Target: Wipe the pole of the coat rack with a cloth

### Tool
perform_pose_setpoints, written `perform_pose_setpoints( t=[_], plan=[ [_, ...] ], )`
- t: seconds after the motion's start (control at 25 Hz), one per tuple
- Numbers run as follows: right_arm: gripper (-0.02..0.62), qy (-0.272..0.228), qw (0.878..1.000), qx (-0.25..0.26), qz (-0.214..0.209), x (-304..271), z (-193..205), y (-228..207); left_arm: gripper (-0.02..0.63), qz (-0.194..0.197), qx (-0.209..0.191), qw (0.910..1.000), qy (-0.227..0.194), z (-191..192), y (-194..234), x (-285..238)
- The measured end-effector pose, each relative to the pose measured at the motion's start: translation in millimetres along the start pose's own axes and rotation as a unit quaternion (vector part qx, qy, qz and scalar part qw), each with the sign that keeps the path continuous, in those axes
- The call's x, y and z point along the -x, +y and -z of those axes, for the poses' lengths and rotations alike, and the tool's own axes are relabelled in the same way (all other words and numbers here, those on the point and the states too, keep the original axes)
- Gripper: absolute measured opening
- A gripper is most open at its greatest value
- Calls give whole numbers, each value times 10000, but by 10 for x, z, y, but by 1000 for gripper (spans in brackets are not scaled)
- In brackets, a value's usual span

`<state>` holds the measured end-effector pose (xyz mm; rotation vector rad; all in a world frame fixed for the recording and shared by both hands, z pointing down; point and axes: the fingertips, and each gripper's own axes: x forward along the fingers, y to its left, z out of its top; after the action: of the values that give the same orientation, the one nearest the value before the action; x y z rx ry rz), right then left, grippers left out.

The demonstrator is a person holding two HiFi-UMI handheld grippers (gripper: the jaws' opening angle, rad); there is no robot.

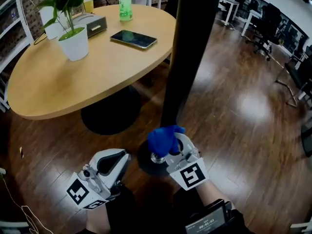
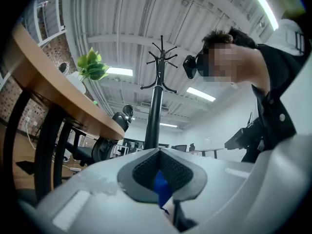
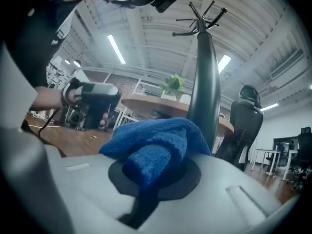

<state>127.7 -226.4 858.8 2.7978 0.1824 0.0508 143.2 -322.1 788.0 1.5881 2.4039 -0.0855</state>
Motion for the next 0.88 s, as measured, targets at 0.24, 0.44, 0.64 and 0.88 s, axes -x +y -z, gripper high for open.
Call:
perform_pose_setpoints(
  t=[0.24, 0.44, 0.64, 0.88],
  plan=[
    [21, 926, 9909, -969, -97, 82, 1452, 421, -8, -237, 46, 9997, 103, 156, 75, 227],
    [21, 1784, 9755, -1216, -413, 4, 2499, 828, -8, -306, 82, 9992, 240, 386, 112, 301],
    [21, 2787, 9461, -1531, -617, -15, 3344, 1158, -8, -456, 173, 9970, 609, 686, 181, 388],
    [21, 3120, 9306, -1819, -591, 13, 3430, 1170, -8, -476, 106, 9959, 759, 783, 190, 412]
  ],
)
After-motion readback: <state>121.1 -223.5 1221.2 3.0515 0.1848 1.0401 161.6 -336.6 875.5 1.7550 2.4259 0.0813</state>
